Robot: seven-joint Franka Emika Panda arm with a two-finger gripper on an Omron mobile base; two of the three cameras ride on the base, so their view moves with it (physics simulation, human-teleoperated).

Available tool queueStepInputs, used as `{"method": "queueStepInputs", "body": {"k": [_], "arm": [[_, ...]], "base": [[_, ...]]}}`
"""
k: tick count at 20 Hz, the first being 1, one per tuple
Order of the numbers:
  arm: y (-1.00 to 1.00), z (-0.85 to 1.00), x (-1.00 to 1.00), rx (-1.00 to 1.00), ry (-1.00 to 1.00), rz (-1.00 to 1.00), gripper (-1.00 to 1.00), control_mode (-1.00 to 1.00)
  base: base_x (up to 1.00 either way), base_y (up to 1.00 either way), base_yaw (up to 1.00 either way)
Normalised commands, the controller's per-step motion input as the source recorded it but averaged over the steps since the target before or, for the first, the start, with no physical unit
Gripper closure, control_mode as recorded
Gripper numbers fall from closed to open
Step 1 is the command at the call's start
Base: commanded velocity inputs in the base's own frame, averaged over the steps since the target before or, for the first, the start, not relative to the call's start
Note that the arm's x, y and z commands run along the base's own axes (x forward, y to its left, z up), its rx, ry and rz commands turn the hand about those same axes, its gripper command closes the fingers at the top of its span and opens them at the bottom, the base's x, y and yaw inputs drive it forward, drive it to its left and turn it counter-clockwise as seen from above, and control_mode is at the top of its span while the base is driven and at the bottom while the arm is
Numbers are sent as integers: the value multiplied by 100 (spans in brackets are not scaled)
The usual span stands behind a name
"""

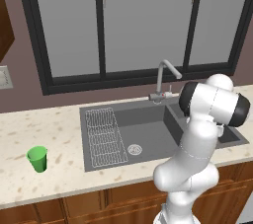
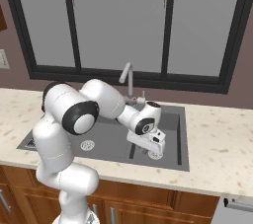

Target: Move any existing items from the left basin to the right basin for drying. Then move the cup from the counter to the left basin of the sink for washing.

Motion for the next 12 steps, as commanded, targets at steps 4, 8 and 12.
{"method": "queueStepInputs", "body": {"k": [4, 8, 12], "arm": [[-1, 0, 0, 0, 0, 0, -100, -100], [0, 3, 0, 0, 0, 0, -100, -100], [0, 22, -9, 0, 0, 0, -100, -100]], "base": [[0, 0, 0], [0, 0, 0], [0, 0, 0]]}}
